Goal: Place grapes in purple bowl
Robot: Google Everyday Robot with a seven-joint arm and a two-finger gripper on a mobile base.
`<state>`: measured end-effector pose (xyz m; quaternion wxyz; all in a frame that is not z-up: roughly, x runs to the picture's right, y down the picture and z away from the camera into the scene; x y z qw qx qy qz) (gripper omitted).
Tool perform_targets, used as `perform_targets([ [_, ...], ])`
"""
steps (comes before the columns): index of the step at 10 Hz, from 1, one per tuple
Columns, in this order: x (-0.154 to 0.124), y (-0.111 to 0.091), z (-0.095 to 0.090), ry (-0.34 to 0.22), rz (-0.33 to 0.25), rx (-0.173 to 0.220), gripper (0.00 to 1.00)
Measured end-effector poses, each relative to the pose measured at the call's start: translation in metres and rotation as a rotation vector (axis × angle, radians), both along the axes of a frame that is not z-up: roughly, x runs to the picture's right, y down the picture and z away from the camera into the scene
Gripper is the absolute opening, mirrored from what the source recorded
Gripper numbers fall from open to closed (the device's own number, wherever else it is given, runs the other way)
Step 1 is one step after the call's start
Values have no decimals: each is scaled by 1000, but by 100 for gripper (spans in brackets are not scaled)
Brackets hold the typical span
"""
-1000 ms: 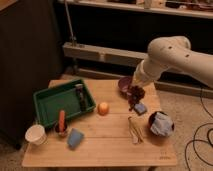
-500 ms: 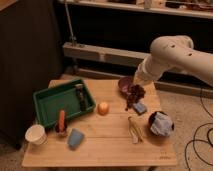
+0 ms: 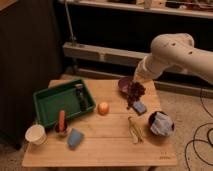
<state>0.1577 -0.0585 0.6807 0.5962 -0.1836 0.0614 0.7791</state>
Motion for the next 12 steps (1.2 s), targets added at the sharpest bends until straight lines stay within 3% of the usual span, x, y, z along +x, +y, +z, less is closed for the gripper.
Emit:
perform_targets([
  [4,0,-98,36,-9,35,59,0],
  [5,-3,-129,42,-10,40,79,0],
  [7,-6,-170,48,-20,70,104,0],
  [9,-5,-193,52,-39,110,116,0],
  [12,-3,-198,55,-83,154,107,0],
])
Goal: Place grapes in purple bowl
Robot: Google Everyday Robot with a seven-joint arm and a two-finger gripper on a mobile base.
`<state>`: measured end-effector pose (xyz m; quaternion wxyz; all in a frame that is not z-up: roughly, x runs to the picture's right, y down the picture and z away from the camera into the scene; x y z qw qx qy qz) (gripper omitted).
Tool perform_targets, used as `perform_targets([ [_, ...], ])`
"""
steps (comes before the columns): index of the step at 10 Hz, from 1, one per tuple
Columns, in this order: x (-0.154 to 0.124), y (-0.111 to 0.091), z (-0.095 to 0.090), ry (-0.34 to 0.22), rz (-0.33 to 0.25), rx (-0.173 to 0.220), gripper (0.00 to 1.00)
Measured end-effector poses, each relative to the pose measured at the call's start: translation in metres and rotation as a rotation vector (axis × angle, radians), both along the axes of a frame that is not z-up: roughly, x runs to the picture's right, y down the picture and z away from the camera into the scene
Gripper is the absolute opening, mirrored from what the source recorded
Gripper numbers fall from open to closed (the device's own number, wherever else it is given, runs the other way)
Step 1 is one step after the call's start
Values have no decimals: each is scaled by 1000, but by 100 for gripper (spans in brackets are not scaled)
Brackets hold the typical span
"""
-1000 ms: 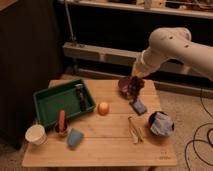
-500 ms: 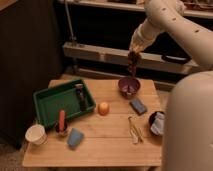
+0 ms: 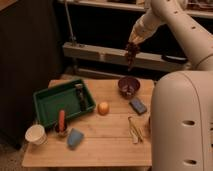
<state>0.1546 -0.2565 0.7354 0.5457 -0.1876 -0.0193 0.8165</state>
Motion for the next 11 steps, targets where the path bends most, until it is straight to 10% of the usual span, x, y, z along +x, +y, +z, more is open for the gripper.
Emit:
perform_targets([
  [11,-6,58,54,37,-47,-77,0],
])
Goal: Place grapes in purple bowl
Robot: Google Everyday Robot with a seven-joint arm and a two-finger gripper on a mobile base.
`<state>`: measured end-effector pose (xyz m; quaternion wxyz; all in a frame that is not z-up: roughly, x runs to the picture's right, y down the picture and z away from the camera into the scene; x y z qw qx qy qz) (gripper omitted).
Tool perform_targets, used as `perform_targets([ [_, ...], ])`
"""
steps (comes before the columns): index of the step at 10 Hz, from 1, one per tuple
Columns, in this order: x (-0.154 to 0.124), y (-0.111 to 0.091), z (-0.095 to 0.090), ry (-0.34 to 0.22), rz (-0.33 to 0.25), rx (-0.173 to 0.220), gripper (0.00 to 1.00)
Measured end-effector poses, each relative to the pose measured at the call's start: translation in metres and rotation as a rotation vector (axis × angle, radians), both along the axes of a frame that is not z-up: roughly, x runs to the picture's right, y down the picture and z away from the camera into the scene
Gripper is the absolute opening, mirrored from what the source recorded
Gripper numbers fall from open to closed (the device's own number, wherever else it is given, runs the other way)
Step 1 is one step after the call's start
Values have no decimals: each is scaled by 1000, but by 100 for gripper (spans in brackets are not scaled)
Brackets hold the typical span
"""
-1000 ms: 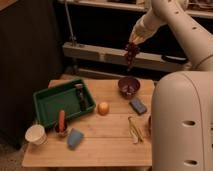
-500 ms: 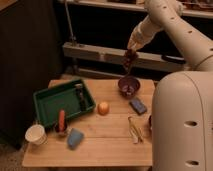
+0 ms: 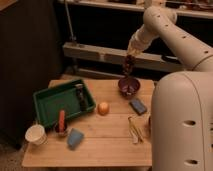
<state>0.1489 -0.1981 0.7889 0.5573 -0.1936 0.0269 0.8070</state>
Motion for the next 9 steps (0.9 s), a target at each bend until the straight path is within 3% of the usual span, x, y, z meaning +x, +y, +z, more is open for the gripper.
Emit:
perform_targets([
  [4,13,7,17,22,16,15,0],
  [9,27,18,43,4,43,35,0],
])
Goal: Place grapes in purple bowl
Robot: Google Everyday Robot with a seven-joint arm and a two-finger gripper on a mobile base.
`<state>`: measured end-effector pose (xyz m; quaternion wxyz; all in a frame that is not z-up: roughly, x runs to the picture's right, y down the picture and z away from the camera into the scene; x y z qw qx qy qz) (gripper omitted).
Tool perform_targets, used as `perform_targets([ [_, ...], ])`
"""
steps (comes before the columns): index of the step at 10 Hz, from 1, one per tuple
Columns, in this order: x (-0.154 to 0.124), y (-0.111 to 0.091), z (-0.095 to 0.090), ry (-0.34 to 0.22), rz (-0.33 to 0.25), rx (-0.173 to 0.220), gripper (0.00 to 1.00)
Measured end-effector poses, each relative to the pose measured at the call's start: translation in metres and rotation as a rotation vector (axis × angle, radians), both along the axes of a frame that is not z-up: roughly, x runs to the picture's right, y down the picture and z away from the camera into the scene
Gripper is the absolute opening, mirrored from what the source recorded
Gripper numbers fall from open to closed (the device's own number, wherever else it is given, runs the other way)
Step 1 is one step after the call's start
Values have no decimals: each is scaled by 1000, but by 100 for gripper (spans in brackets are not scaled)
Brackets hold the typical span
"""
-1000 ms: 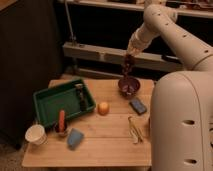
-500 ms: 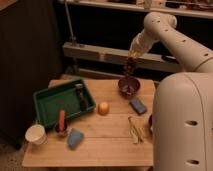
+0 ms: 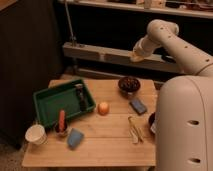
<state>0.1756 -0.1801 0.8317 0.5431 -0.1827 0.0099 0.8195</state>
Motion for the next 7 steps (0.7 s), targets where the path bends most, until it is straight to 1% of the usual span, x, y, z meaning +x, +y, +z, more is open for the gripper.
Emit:
perform_targets([
  [3,-1,5,18,-1,6,-13,0],
  [4,0,6,21,-1,7,-17,0],
  [5,1,7,22,1,9,-19,3],
  [7,-2,5,16,-2,14,-5,20],
])
